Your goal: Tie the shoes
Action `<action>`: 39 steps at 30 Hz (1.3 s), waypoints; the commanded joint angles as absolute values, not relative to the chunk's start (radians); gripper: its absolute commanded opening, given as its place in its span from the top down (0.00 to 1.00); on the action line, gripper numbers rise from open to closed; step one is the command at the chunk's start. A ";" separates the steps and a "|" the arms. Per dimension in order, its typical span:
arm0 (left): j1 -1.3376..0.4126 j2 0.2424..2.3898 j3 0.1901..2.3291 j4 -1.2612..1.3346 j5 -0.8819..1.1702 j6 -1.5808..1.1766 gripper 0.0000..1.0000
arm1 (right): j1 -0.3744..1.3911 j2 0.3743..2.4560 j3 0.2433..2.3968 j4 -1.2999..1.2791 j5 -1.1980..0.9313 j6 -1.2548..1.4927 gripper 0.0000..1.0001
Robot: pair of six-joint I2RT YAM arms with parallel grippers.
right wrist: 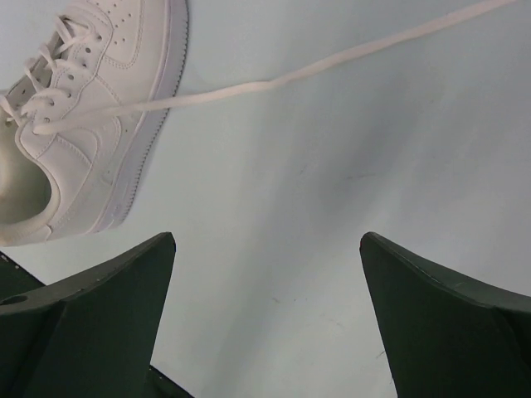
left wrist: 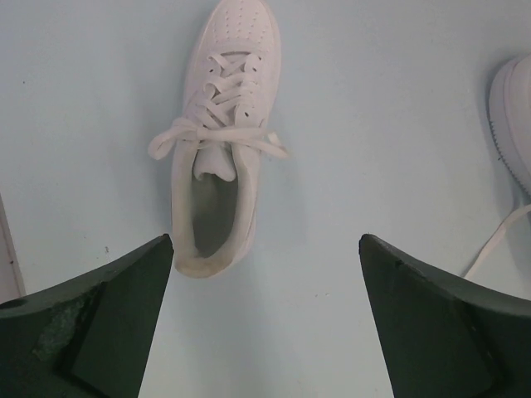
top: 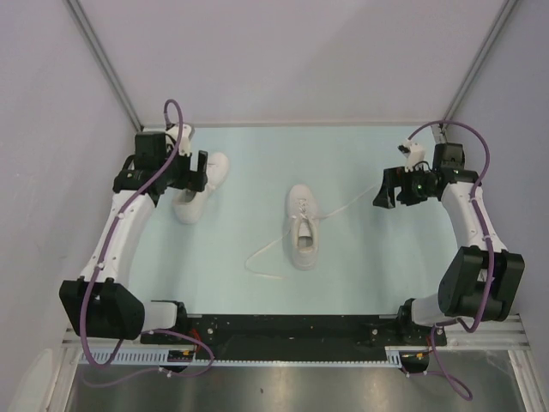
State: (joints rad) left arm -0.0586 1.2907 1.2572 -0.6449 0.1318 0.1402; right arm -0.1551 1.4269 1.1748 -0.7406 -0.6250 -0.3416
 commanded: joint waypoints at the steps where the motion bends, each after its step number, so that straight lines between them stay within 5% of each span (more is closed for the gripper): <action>1: -0.071 1.240 1.235 -0.650 0.210 0.263 0.00 | -0.160 1.376 1.175 -0.730 -0.620 -0.339 0.00; 5: -0.126 1.189 1.163 -0.819 0.531 0.587 0.00 | -0.158 1.379 1.170 -0.735 -0.614 -0.336 0.00; 15: -0.521 1.109 0.812 -0.657 0.483 0.848 0.01 | -0.163 1.353 1.075 -0.785 -0.563 -0.354 0.00; 25: -0.664 1.460 0.896 -0.718 0.485 1.093 0.36 | -0.199 1.273 1.011 -0.822 -0.523 -0.359 0.00; 39: -0.776 1.578 0.828 -0.710 0.397 1.307 0.60 | -0.250 1.243 0.985 -0.819 -0.509 -0.347 0.00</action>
State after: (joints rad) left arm -0.7650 1.5539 0.8459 -0.7036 0.4168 1.2057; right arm -0.2420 1.2709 0.9874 -0.8257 -0.5228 -0.3599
